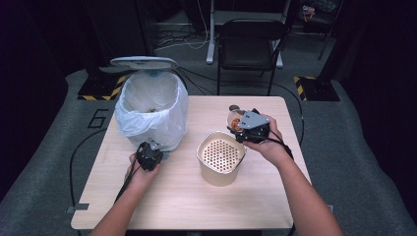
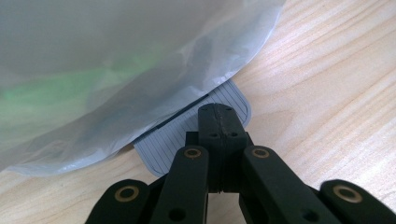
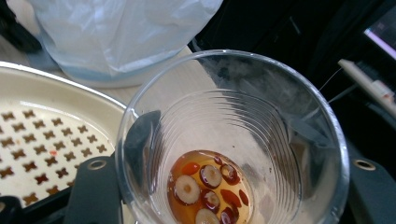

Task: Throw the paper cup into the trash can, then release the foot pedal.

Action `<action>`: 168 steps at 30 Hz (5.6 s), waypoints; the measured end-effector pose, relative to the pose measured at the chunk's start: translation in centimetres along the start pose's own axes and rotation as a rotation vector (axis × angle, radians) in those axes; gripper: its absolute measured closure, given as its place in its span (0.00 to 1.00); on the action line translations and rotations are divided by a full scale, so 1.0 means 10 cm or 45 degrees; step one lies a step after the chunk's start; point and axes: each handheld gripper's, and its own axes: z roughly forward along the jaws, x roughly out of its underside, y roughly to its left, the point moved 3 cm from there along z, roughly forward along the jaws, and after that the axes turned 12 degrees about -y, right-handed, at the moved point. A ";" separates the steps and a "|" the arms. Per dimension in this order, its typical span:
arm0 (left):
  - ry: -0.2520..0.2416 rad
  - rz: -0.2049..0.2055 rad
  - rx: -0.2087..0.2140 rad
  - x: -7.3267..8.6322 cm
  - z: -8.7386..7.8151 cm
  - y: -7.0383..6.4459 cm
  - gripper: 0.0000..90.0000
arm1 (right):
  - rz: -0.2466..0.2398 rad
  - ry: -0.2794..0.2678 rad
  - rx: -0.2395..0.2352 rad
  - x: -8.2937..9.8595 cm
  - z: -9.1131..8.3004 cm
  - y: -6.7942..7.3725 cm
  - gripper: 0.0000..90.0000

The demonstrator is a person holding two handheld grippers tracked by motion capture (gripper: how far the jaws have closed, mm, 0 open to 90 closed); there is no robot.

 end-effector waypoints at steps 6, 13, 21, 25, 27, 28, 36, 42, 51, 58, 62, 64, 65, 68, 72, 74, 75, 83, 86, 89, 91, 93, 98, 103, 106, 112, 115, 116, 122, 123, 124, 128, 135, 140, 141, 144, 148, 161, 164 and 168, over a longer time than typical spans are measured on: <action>-0.006 -0.003 -0.004 0.00 0.00 -0.01 1.00 | -0.201 0.032 0.013 -0.02 0.01 0.12 0.39; -0.005 0.003 -0.006 0.00 0.00 -0.01 1.00 | -0.502 0.108 0.024 -0.08 0.03 0.29 0.40; -0.006 0.004 -0.003 0.00 0.00 -0.01 1.00 | -0.775 0.167 0.029 -0.11 0.09 0.44 0.42; -0.006 0.005 -0.003 0.00 0.00 -0.01 1.00 | -0.933 0.189 0.041 -0.13 0.11 0.51 0.43; -0.007 0.005 -0.003 0.00 0.00 -0.01 1.00 | -0.998 0.208 0.041 -0.12 0.12 0.55 0.43; -0.007 0.005 -0.003 0.00 0.00 -0.01 1.00 | -0.998 0.208 0.041 -0.12 0.12 0.55 0.43; -0.021 0.003 -0.009 0.00 0.01 -0.02 1.00 | -1.345 0.282 0.013 -0.10 0.16 0.67 0.43; -0.008 0.004 -0.012 0.00 0.00 -0.02 1.00 | -1.604 0.328 0.024 -0.07 0.13 0.69 0.43; -0.006 0.004 -0.016 0.00 0.00 -0.02 1.00 | -1.928 0.271 0.091 0.00 0.04 0.81 0.43; -0.003 0.005 -0.013 0.00 0.00 -0.02 1.00 | -1.969 0.302 0.067 -0.06 0.02 0.80 0.43; -0.004 0.002 -0.012 0.00 0.00 -0.02 1.00 | -1.959 0.303 0.047 -0.07 0.03 0.80 0.43; -0.004 0.002 -0.011 0.00 0.00 -0.02 1.00 | -1.956 0.295 0.053 -0.08 0.03 0.81 0.43; -0.002 0.005 -0.012 0.00 0.00 -0.02 1.00 | -1.948 0.288 0.057 -0.09 0.04 0.80 0.43; -0.002 0.004 -0.012 0.00 0.00 -0.02 1.00 | -1.943 0.290 0.054 -0.09 0.04 0.80 0.43; 0.005 0.008 -0.012 0.00 0.00 -0.02 1.00 | -1.937 0.292 0.040 -0.08 0.05 0.80 0.43; 0.007 0.010 -0.012 0.00 0.00 -0.02 1.00 | -1.908 0.294 0.062 -0.06 0.04 0.80 0.43; 0.007 0.009 -0.012 0.00 0.00 -0.02 1.00 | -1.907 0.294 0.060 -0.07 0.04 0.80 0.43; 0.007 0.013 -0.013 0.00 0.00 -0.02 1.00 | -1.878 0.278 0.049 -0.10 0.03 0.78 0.43; 0.008 0.009 -0.013 0.00 0.00 -0.02 1.00 | -1.868 0.279 0.041 -0.10 0.03 0.78 0.43; 0.006 0.012 -0.012 0.00 0.00 -0.02 1.00 | -1.794 0.247 0.039 -0.16 0.03 0.74 0.43; -0.014 -0.014 -0.007 0.00 0.01 -0.04 1.00 | -1.753 0.221 0.056 -0.18 0.02 0.74 0.43; -0.012 -0.015 -0.020 0.00 0.01 -0.04 1.00 | -1.695 0.193 0.038 -0.24 0.03 0.69 0.43; 0.017 -0.019 -0.016 0.01 0.00 -0.04 1.00 | -1.469 0.125 0.080 -0.23 0.01 0.59 0.43; 0.007 0.006 -0.011 0.00 0.00 -0.02 1.00 | -1.215 0.086 0.130 -0.24 0.01 0.47 0.43; 0.010 0.013 -0.023 0.00 0.00 -0.02 1.00 | -1.123 0.066 0.157 -0.23 0.00 0.43 0.43; -0.001 0.005 -0.021 0.00 0.01 -0.02 1.00 | -0.756 -0.011 0.168 -0.23 0.00 0.33 0.42; 0.004 0.011 -0.024 0.00 0.00 -0.02 1.00 | -0.536 -0.075 0.183 -0.27 0.01 0.25 0.42; 0.004 0.011 -0.024 0.00 0.00 -0.02 1.00 | -0.536 -0.075 0.183 -0.27 0.01 0.25 0.42; 0.003 0.010 -0.020 0.00 0.00 -0.02 1.00 | -0.206 -0.145 0.139 -0.34 0.02 0.11 0.42; 0.004 0.012 -0.020 0.00 0.00 -0.02 1.00 | -0.134 -0.152 0.125 -0.35 0.02 0.09 0.42; 0.002 0.011 -0.020 0.00 0.00 -0.02 1.00 | 0.002 -0.152 0.082 -0.36 0.02 0.05 0.42; -0.003 0.003 -0.023 0.00 0.01 -0.02 1.00 | 0.156 -0.156 0.016 -0.41 0.01 0.03 0.42; 0.000 0.003 -0.018 0.00 0.00 -0.02 1.00 | 0.418 -0.217 -0.096 -0.64 0.00 0.01 0.43; 0.008 0.009 -0.018 0.00 0.00 -0.02 1.00 | 0.523 -0.213 -0.153 -0.93 0.05 -0.01 0.43; 0.014 0.018 -0.019 0.00 0.00 -0.01 1.00 | 0.551 -0.209 -0.166 -1.03 0.09 -0.03 0.43; 0.016 0.007 -0.025 0.00 0.00 -0.02 1.00 | 0.544 -0.205 -0.185 -1.18 0.17 -0.05 0.43; 0.024 -0.018 -0.014 0.00 -0.01 -0.03 1.00 | 0.536 -0.219 -0.201 -1.33 0.26 -0.06 0.43; 0.018 -0.020 -0.011 0.01 -0.01 -0.02 1.00 | 0.567 -0.191 -0.266 -1.78 0.76 -0.04 0.43; 0.008 0.002 -0.011 0.00 -0.01 -0.01 1.00 | 0.587 -0.189 -0.280 -1.84 0.89 -0.03 0.43; 0.014 -0.001 -0.003 0.00 -0.01 -0.01 1.00 | 0.590 -0.166 -0.284 -1.92 1.09 0.03 0.42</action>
